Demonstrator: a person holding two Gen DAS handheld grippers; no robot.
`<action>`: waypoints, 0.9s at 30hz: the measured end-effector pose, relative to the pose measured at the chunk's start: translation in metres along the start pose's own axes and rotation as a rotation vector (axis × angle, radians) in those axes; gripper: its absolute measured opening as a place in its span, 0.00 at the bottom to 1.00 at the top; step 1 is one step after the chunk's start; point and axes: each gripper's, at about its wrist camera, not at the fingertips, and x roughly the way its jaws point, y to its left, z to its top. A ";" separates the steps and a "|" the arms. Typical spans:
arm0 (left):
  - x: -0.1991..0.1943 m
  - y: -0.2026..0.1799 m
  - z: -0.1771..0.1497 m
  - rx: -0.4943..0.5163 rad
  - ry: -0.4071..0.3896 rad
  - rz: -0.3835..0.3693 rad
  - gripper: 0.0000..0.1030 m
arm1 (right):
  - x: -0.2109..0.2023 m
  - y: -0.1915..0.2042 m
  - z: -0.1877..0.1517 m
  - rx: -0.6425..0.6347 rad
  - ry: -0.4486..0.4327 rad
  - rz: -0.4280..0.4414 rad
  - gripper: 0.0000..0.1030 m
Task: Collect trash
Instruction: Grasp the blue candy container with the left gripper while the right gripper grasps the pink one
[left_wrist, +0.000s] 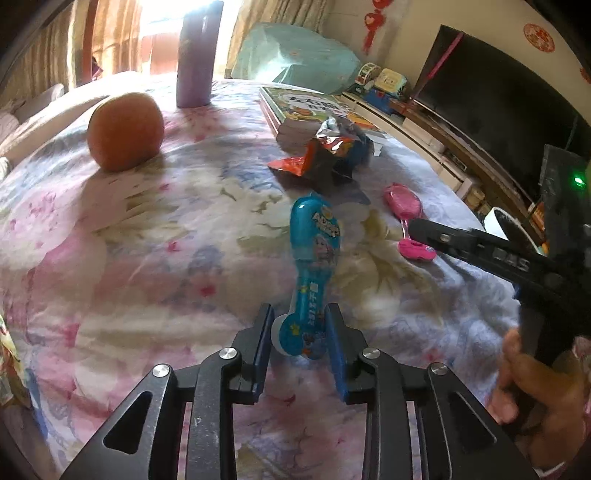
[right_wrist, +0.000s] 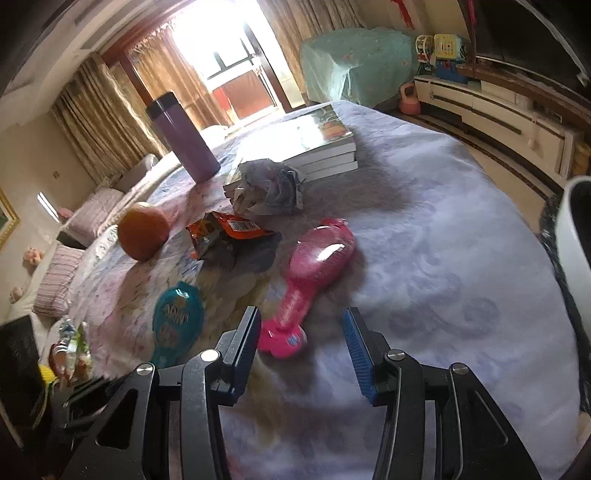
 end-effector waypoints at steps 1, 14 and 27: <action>-0.001 0.000 -0.001 0.000 -0.004 -0.005 0.30 | 0.004 0.004 0.002 -0.013 0.006 -0.016 0.46; 0.002 -0.004 0.004 0.024 -0.023 0.018 0.56 | -0.018 0.002 -0.025 -0.089 0.034 -0.055 0.20; 0.013 -0.022 0.007 0.117 -0.016 0.065 0.19 | -0.019 0.002 -0.031 -0.108 0.021 -0.125 0.20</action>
